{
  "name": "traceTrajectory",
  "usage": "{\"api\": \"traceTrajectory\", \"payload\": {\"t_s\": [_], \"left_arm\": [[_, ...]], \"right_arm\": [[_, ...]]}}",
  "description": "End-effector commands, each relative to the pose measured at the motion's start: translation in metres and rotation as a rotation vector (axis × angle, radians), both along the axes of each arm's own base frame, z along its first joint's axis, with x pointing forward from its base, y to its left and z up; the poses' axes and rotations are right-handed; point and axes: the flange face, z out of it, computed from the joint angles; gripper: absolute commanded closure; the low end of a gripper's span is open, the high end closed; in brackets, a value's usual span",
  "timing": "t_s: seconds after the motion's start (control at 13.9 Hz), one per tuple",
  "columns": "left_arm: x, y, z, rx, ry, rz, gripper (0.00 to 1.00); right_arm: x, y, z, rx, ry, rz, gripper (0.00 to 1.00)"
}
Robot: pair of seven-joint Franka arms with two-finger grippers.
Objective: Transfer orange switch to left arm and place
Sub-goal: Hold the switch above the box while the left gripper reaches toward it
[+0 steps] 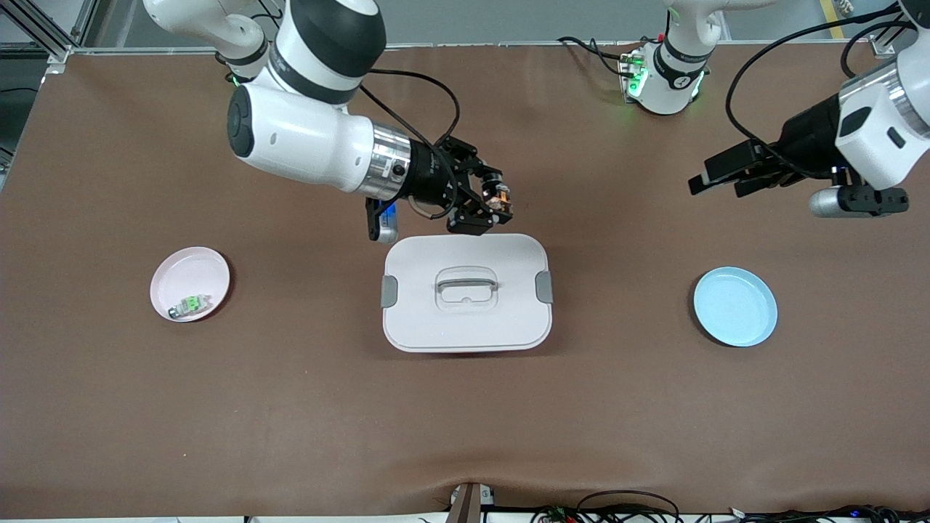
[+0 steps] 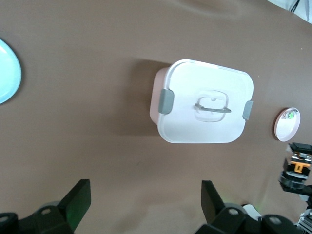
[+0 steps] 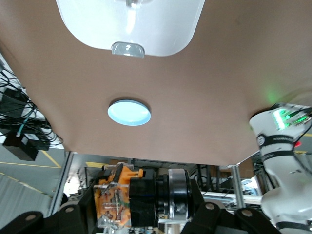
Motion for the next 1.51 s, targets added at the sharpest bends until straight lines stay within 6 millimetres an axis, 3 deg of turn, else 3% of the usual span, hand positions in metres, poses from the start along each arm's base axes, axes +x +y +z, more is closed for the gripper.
{"api": "traceTrajectory", "payload": {"t_s": [0.0,0.29,0.58,0.79,1.01,1.22,1.44], "left_arm": [[-0.001,-0.030,-0.004,-0.016,-0.012,-0.044,0.00],[-0.008,-0.070,-0.004,-0.041,-0.052,-0.129,0.00],[0.006,-0.088,-0.031,-0.192,-0.047,-0.223,0.00],[0.009,-0.114,-0.044,-0.229,-0.049,-0.230,0.01],[0.011,-0.135,-0.058,-0.301,-0.037,-0.214,0.08],[-0.003,-0.169,-0.072,-0.304,-0.037,-0.218,0.12],[-0.008,-0.174,-0.081,-0.298,-0.021,-0.226,0.20]], "right_arm": [[0.002,0.011,0.001,0.024,0.018,-0.028,0.71],[-0.002,0.020,-0.005,0.020,0.017,-0.024,0.71],[-0.001,0.022,-0.011,0.014,0.010,-0.011,0.71],[-0.001,0.022,-0.011,0.014,0.009,-0.010,0.71],[-0.001,0.021,-0.013,0.008,0.006,-0.007,0.71],[-0.001,0.022,-0.017,0.004,0.004,-0.002,0.71],[-0.002,0.023,-0.016,0.009,-0.008,0.011,0.71]]}}
